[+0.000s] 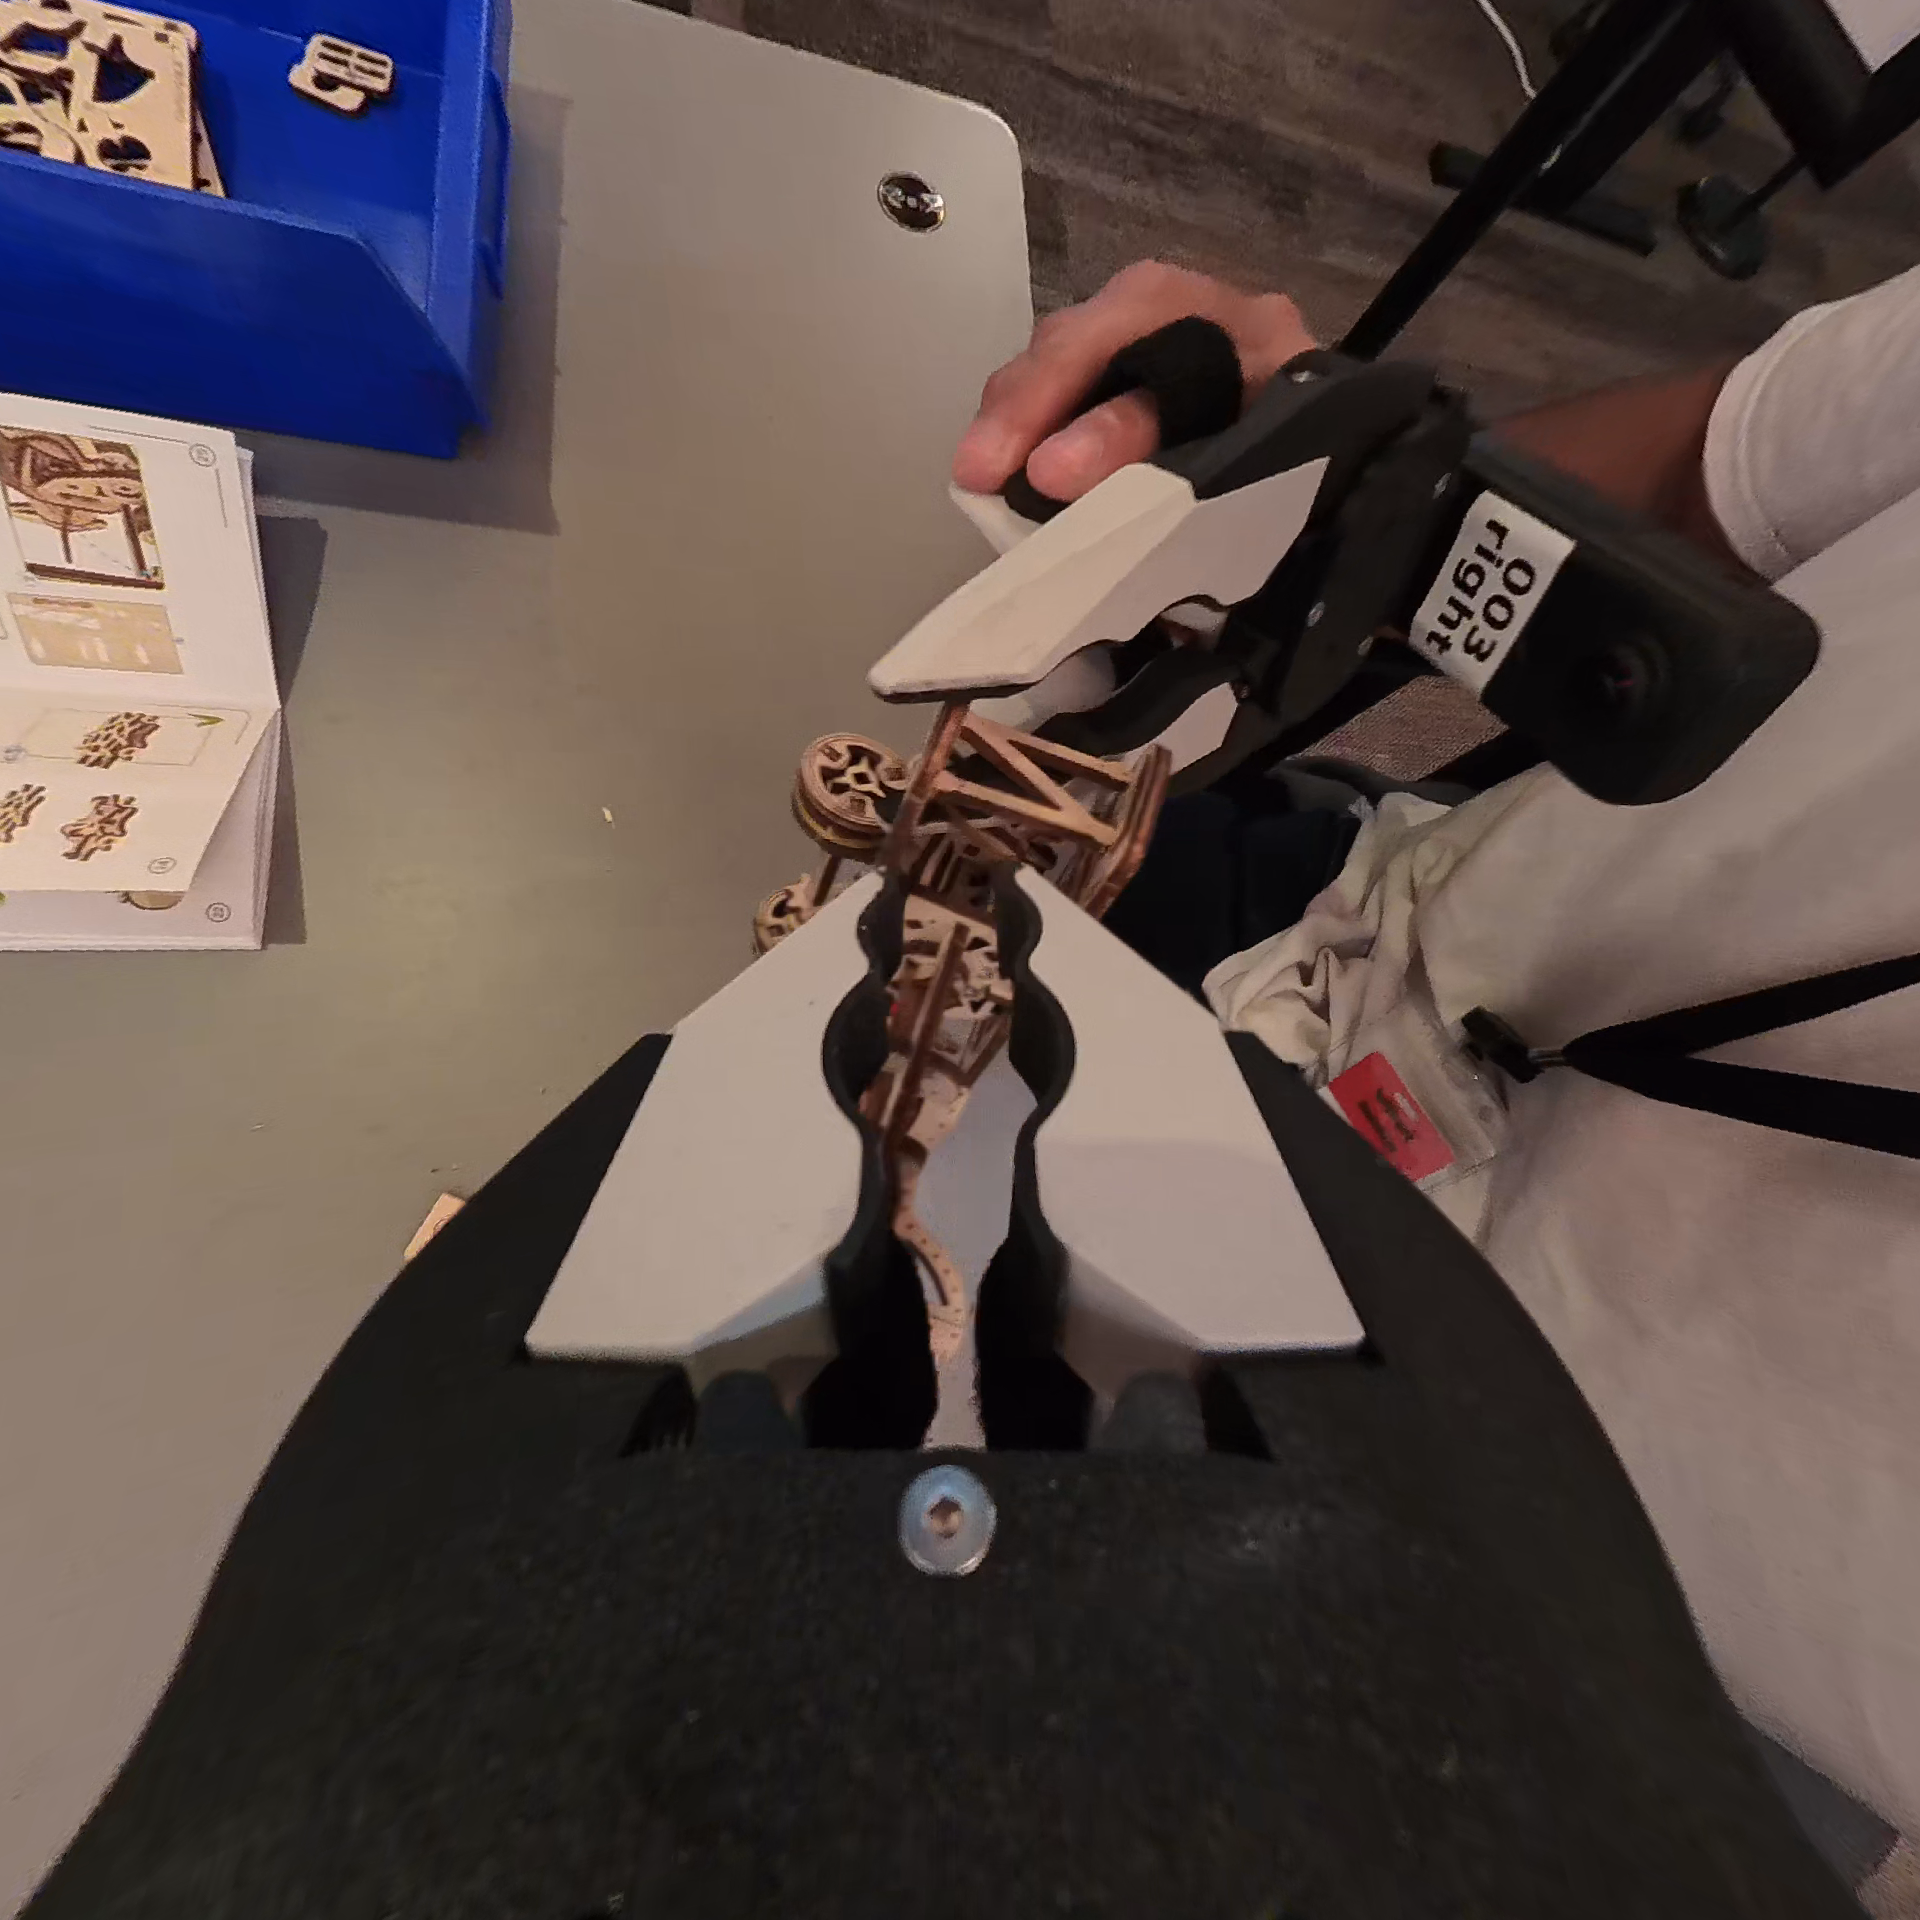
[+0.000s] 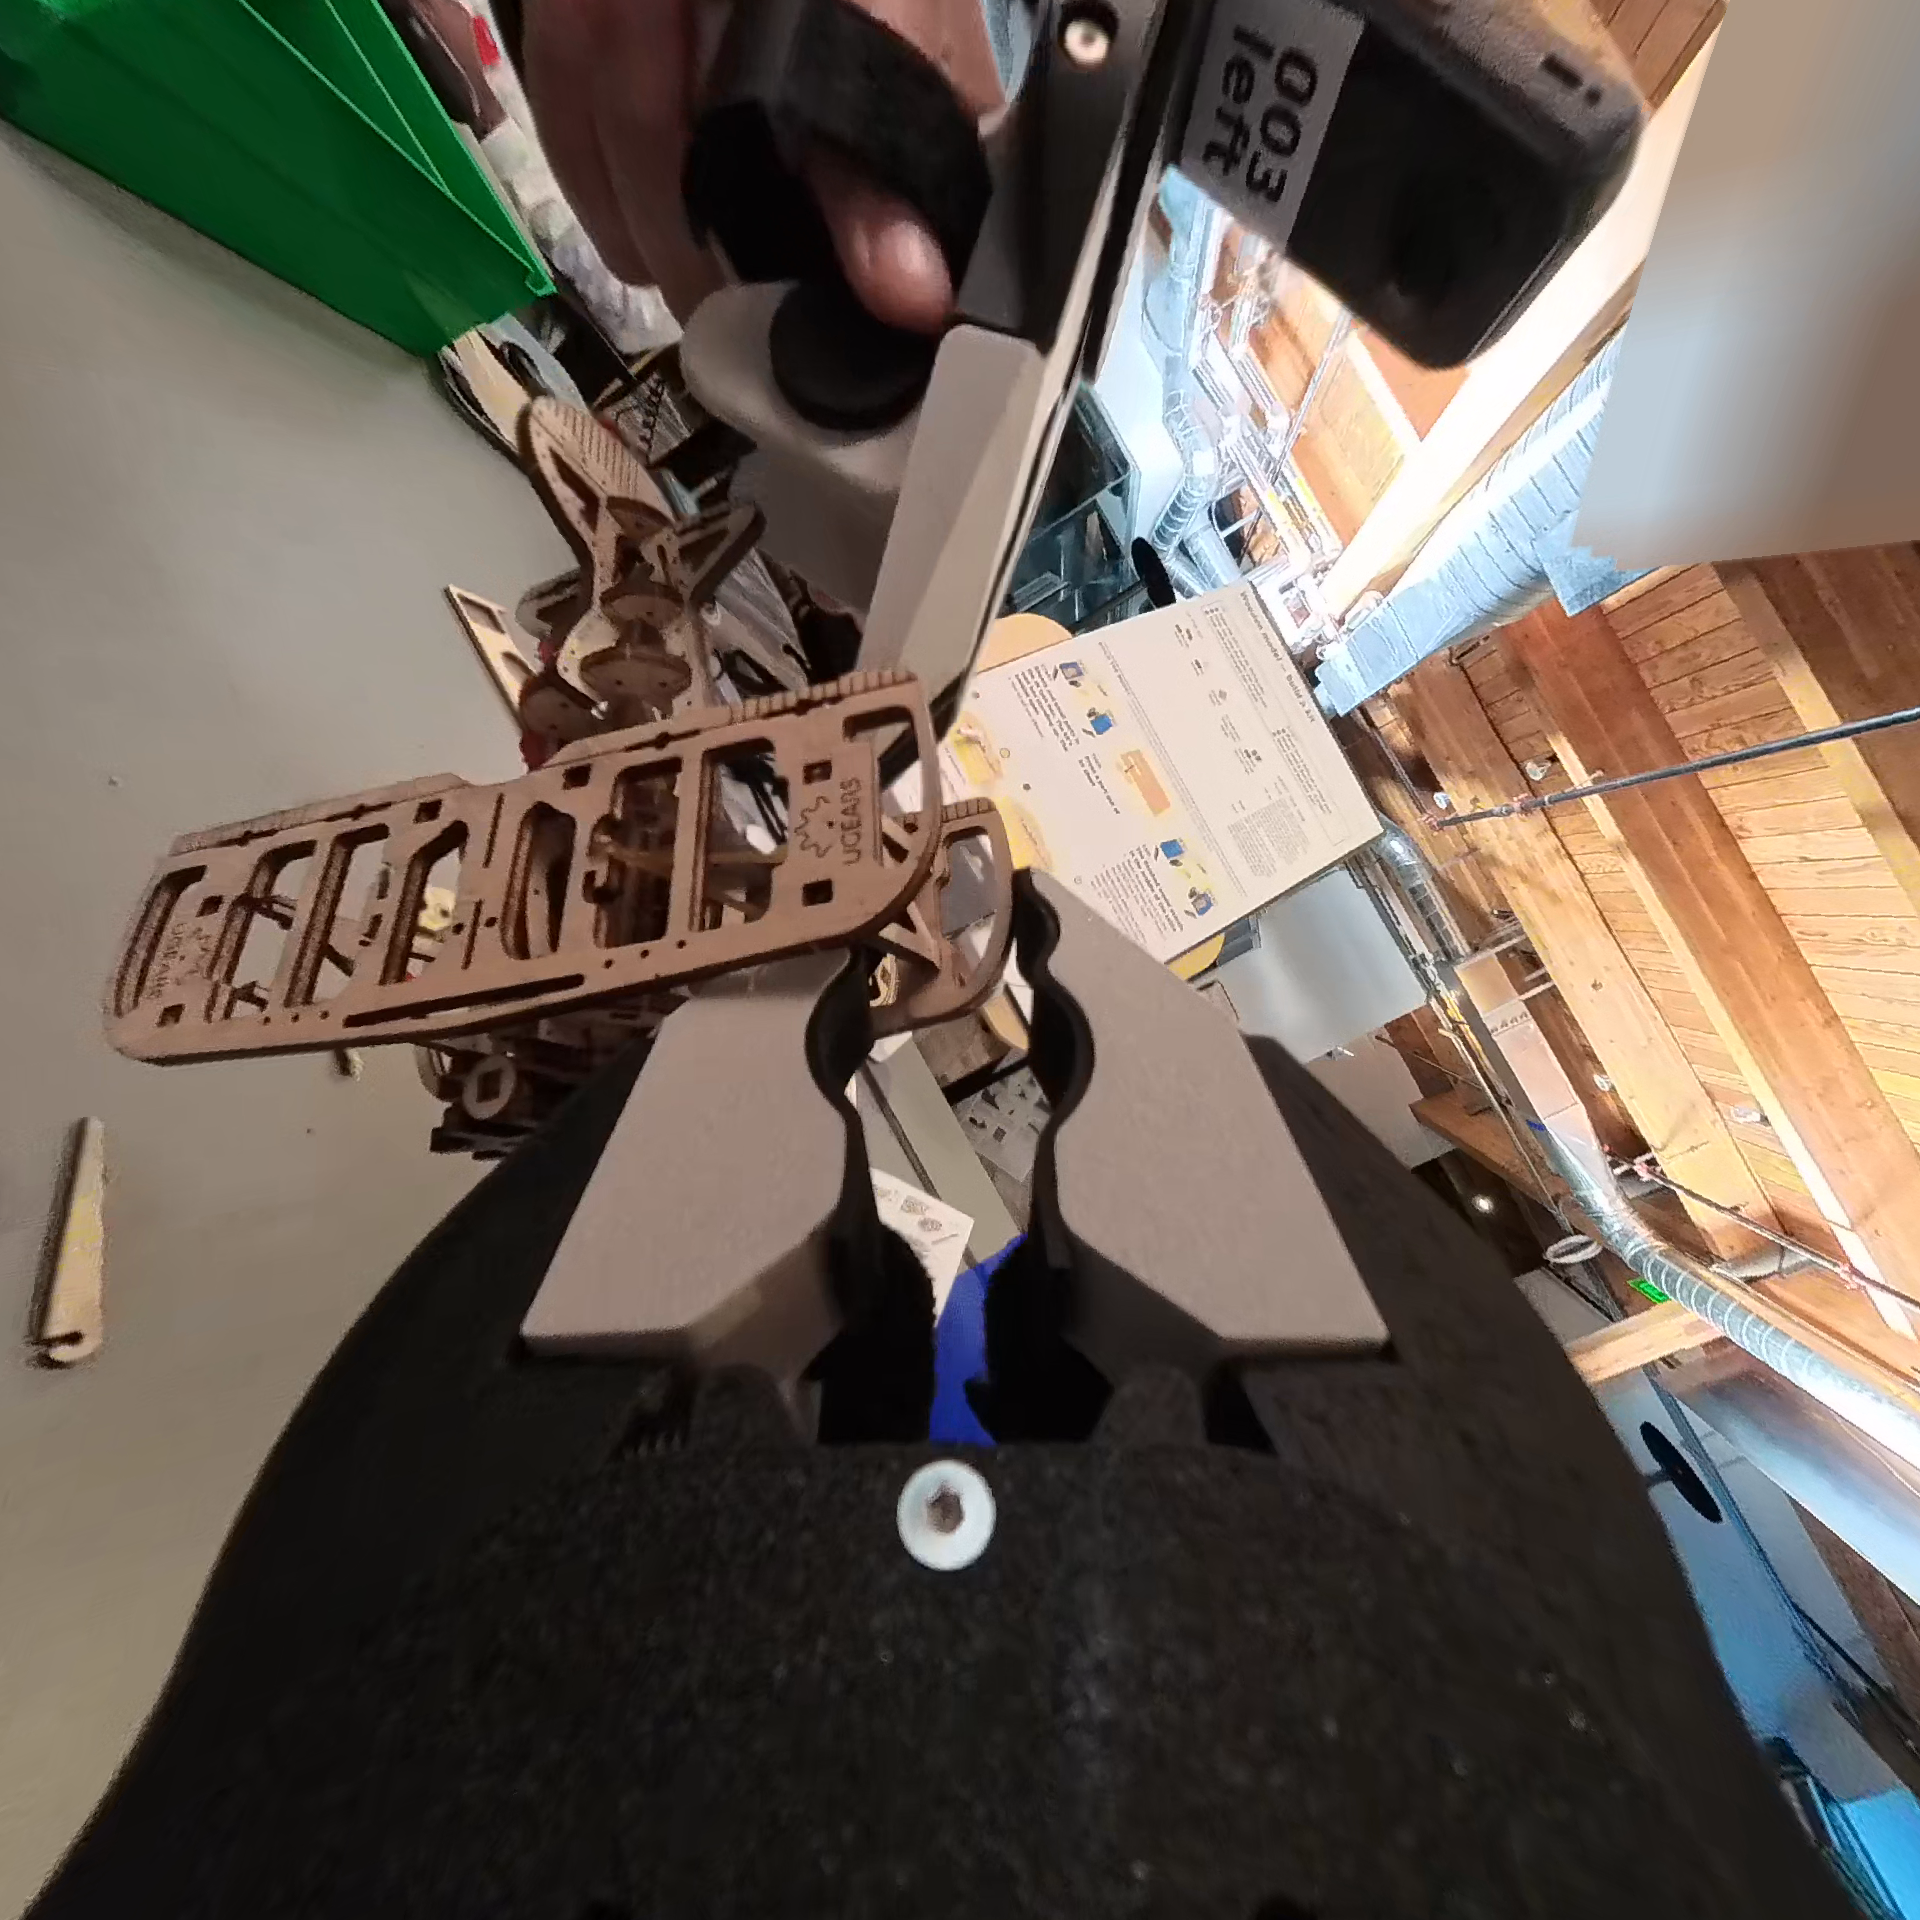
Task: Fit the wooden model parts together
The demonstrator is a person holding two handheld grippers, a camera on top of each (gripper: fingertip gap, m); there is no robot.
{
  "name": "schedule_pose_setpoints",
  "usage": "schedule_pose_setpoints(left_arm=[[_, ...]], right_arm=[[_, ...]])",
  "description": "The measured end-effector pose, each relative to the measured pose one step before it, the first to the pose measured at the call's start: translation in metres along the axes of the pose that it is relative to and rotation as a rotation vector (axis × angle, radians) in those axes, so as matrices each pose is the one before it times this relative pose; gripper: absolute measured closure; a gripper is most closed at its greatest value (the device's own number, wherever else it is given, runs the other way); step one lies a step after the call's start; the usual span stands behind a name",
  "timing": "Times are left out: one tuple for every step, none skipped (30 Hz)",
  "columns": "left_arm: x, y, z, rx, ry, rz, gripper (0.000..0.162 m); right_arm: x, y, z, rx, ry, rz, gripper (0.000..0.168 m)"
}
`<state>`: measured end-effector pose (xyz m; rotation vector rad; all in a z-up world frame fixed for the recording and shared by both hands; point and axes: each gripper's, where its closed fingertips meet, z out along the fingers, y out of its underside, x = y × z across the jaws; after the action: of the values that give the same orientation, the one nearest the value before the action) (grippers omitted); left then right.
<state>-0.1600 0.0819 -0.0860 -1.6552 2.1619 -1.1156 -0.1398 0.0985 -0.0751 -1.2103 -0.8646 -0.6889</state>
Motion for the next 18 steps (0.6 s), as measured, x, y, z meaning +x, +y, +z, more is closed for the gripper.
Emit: schedule_pose_setpoints(left_arm=[[0.00201,0.00019,0.00089,0.0024,0.0069,-0.0016,0.148],[0.00009,0.00005,0.00106,0.0038,0.0004,-0.0038,0.148],[-0.00068,-0.00049,0.00075,0.0105,0.0001,-0.0067,0.149],[-0.00077,0.00017,0.00059,0.0052,0.0040,-0.0072,0.149],[-0.00089,0.00070,0.00014,-0.0005,0.0053,-0.0126,0.150],[0.00108,0.00103,-0.00028,-0.0010,0.0163,-0.0114,0.150],[0.00020,0.00098,-0.00089,-0.0020,0.0077,-0.0106,0.151],[-0.00187,-0.00059,-0.00206,0.0055,-0.0070,-0.0007,0.153],[-0.00236,-0.00152,-0.00328,0.0075,-0.0129,0.0108,0.152],[-0.00416,-0.00112,-0.00427,-0.0021,-0.0225,0.0166,0.151],[-0.00435,-0.00138,-0.00444,0.0000,-0.0242,0.0260,0.151],[-0.00173,0.00003,-0.00257,-0.0050,-0.0080,0.0350,0.150],[-0.00154,0.00154,-0.00035,-0.0104,-0.0100,0.0388,0.149],[0.00035,0.00029,0.00147,0.0010,-0.0074,0.0499,0.148],[0.00486,-0.00068,0.00224,0.0048,0.0082,0.0643,0.147],[0.00324,-0.00182,0.00177,0.0076,-0.0098,0.0665,0.146],[0.00169,-0.00199,0.00100,0.0056,-0.0186,0.0614,0.146],[0.00465,-0.00202,0.00047,0.0065,0.0062,0.0538,0.146]], right_arm=[[-0.00028,0.00082,0.00044,-0.0049,0.0024,-0.0066,0.146],[-0.00066,-0.00100,-0.00013,0.0069,0.0007,-0.0031,0.146],[-0.00065,-0.00031,0.00002,-0.0011,0.0006,-0.0034,0.146],[0.00009,0.00089,0.00011,-0.0076,0.0022,-0.0063,0.146],[-0.00084,-0.00005,0.00017,0.0017,-0.0034,-0.0049,0.146],[-0.00045,-0.00076,-0.00018,0.0042,-0.0007,-0.0021,0.146],[-0.00010,-0.00093,-0.00029,0.0060,0.0024,-0.0013,0.146],[-0.00006,-0.00017,-0.00007,-0.0001,0.0028,-0.0014,0.146],[-0.00045,0.00057,0.00007,-0.0024,0.0000,-0.0037,0.146],[0.00028,0.00017,-0.00031,0.0041,0.0033,0.0014,0.146],[0.00015,-0.00115,-0.00068,0.0190,-0.0004,0.0150,0.146],[-0.00311,-0.00293,-0.00097,0.0358,-0.0251,0.0248,0.146],[-0.00456,-0.00339,-0.00100,0.0409,-0.0347,0.0358,0.146],[-0.00123,-0.00119,-0.00034,0.0262,-0.0158,0.0579,0.146],[-0.00140,0.00064,0.00050,0.0128,-0.0241,0.0687,0.146],[-0.00300,0.00119,0.00062,0.0077,-0.0384,0.0636,0.146],[-0.00205,0.00073,0.00050,0.0090,-0.0292,0.0540,0.146],[-0.00097,-0.00046,0.00030,0.0171,-0.0218,0.0535,0.146]])
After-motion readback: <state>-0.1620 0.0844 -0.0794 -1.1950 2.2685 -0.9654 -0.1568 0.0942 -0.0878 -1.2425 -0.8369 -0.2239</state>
